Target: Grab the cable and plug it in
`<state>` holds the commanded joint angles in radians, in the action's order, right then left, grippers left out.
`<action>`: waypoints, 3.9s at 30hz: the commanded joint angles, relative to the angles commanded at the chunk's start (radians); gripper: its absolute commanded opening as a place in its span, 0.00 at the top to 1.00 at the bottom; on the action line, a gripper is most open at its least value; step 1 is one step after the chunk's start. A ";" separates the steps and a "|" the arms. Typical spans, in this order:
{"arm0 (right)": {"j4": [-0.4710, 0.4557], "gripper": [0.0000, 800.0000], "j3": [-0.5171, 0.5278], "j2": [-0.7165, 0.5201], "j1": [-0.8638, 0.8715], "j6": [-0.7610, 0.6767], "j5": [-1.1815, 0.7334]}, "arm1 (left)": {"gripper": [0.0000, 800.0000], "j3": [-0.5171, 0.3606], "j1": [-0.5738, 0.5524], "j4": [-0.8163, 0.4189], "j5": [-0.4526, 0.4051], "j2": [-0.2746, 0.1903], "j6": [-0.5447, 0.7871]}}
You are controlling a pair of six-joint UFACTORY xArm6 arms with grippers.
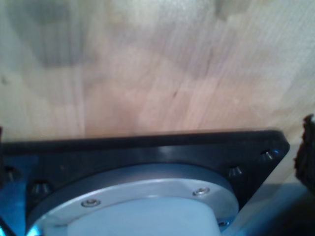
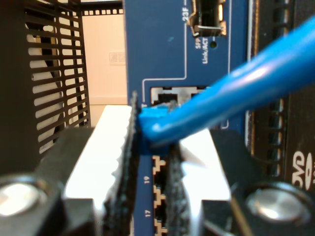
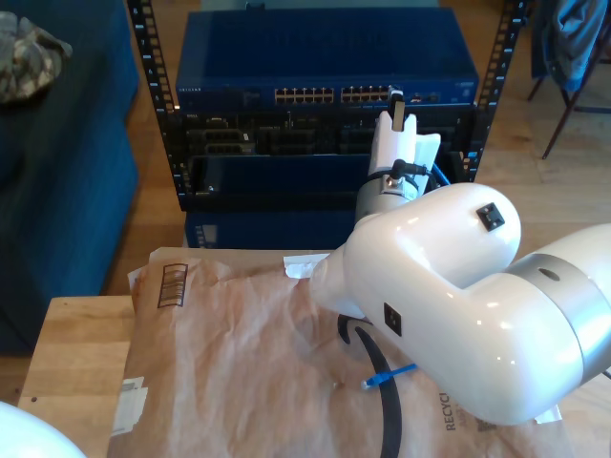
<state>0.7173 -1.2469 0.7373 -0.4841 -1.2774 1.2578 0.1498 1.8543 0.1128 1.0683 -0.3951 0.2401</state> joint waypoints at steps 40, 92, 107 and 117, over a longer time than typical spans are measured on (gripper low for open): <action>0.000 1.00 -0.005 0.006 0.023 -0.006 0.011 | 0.00 0.000 0.000 -0.002 0.000 0.000 0.000; 0.002 1.00 -0.034 0.034 0.003 -0.005 0.017 | 0.00 0.000 0.000 0.000 0.000 0.000 0.000; 0.000 1.00 -0.084 0.064 0.003 -0.003 0.009 | 0.00 0.000 0.000 -0.002 0.000 0.000 0.002; 0.000 0.68 -0.095 0.060 -0.002 -0.003 0.008 | 0.00 0.000 0.000 0.000 0.000 0.000 0.000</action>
<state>0.7173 -1.3420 0.7971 -0.4856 -1.2804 1.2655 0.1498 1.8543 0.1128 1.0683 -0.3951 0.2401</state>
